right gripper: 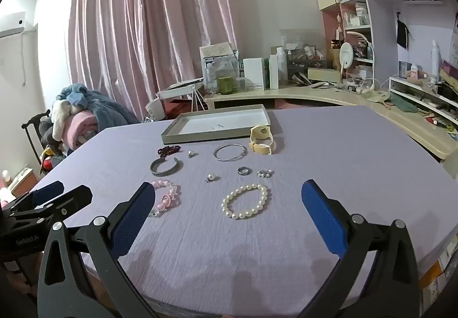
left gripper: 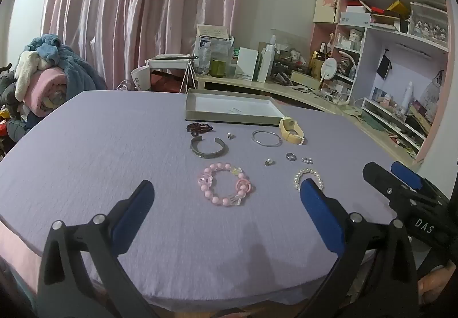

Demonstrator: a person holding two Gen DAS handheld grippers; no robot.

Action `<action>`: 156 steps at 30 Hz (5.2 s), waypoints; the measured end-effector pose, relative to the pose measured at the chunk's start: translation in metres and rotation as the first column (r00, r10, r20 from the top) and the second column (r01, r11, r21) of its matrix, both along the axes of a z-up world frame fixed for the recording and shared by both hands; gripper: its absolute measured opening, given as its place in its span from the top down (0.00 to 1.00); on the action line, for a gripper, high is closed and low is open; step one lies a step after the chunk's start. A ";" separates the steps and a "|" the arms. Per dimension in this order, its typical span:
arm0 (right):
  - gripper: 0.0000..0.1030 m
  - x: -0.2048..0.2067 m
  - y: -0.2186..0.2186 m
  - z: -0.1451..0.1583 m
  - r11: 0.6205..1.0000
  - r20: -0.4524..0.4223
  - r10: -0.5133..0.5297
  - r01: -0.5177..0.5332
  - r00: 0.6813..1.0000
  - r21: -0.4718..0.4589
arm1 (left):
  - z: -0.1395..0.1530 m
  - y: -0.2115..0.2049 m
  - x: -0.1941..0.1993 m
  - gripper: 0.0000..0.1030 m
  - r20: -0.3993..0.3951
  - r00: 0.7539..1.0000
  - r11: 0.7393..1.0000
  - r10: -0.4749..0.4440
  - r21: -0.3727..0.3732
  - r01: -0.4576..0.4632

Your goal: Organize jewelry

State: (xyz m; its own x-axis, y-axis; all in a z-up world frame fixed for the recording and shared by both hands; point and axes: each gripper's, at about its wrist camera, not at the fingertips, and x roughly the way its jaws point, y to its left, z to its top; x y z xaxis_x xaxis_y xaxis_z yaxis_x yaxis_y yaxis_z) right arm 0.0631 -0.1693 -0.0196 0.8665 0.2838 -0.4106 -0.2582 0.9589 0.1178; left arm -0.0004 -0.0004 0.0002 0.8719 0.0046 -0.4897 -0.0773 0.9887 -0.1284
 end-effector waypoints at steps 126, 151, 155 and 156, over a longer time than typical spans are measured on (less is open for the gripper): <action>0.54 0.123 -0.004 -0.072 0.974 -0.372 -0.121 0.038 0.920 -0.222 | -0.030 0.043 0.106 0.02 -0.314 0.949 1.000 0.011 -0.004 -0.012; 0.91 0.132 -0.011 -0.023 0.998 -0.336 0.022 -0.043 0.942 -0.055 | -0.074 0.039 0.165 0.54 -0.437 0.893 0.993 -0.106 0.007 0.121; 0.90 0.136 -0.012 -0.023 0.998 -0.343 0.028 -0.046 0.939 -0.045 | -0.074 0.035 0.169 0.73 -0.430 0.896 0.989 -0.111 0.038 0.141; 0.90 0.137 -0.012 -0.023 0.998 -0.344 0.029 -0.047 0.938 -0.045 | -0.074 0.034 0.168 0.85 -0.429 0.896 0.989 -0.115 0.039 0.146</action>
State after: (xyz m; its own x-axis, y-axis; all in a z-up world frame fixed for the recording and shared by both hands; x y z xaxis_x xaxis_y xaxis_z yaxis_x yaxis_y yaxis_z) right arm 0.1999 -0.1811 -0.0429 0.6593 0.2845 -0.6959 -0.2474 0.9562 0.1566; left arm 0.1676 0.0338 -0.0740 0.5767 -0.0482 -0.8155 0.0208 0.9988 -0.0444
